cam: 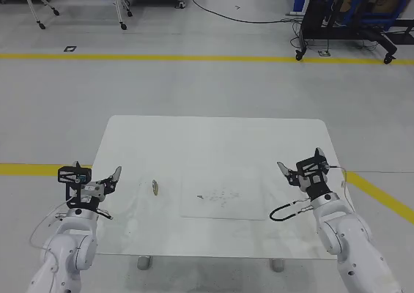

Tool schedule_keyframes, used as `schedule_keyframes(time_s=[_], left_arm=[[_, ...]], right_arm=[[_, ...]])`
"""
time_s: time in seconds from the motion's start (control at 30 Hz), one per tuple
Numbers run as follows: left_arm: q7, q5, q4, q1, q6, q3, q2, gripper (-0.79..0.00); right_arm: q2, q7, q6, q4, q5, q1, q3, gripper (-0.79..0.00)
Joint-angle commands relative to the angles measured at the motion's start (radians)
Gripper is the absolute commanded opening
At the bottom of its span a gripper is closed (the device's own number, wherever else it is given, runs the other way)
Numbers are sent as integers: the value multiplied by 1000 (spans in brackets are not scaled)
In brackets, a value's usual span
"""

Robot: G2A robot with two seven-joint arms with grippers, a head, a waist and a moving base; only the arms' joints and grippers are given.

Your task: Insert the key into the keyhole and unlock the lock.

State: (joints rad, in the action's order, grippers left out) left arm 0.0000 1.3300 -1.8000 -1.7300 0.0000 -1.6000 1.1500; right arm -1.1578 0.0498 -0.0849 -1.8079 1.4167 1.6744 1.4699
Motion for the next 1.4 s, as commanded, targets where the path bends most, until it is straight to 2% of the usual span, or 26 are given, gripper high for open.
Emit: schedule_keyframes(time_s=[0.0,0.1,0.13,0.17,0.63,0.7,0.93,1.2,1.23,1.33,1.37], left_arm=[[0,0,0,0,0,0,0,0],[0,0,0,0,0,0,0,0],[0,0,0,0,0,0,0,0],[0,0,0,0,0,0,0,0],[0,0,0,0,0,0,0,0],[0,0,0,0,0,0,0,0],[0,0,0,0,0,0,0,0],[0,0,0,0,0,0,0,0],[0,0,0,0,0,0,0,0],[0,0,0,0,0,0,0,0],[0,0,0,0,0,0,0,0]], right_arm=[[-4,14,-22,13,19,-24,-52,0],[-10,32,-95,36,15,-58,-124,0],[-11,39,-177,47,-36,-69,-149,0],[-11,43,-216,55,-65,-73,-155,0],[-11,43,-216,55,-65,-73,-155,0],[-12,35,-275,57,-78,-83,-181,0],[-32,41,-553,205,-84,-280,-366,0],[-81,115,-672,419,-152,-482,-561,0],[-86,119,-673,452,-174,-500,-569,-22],[-99,166,-657,532,-189,-551,-597,-265],[-104,177,-664,550,-195,-564,-608,-305]])
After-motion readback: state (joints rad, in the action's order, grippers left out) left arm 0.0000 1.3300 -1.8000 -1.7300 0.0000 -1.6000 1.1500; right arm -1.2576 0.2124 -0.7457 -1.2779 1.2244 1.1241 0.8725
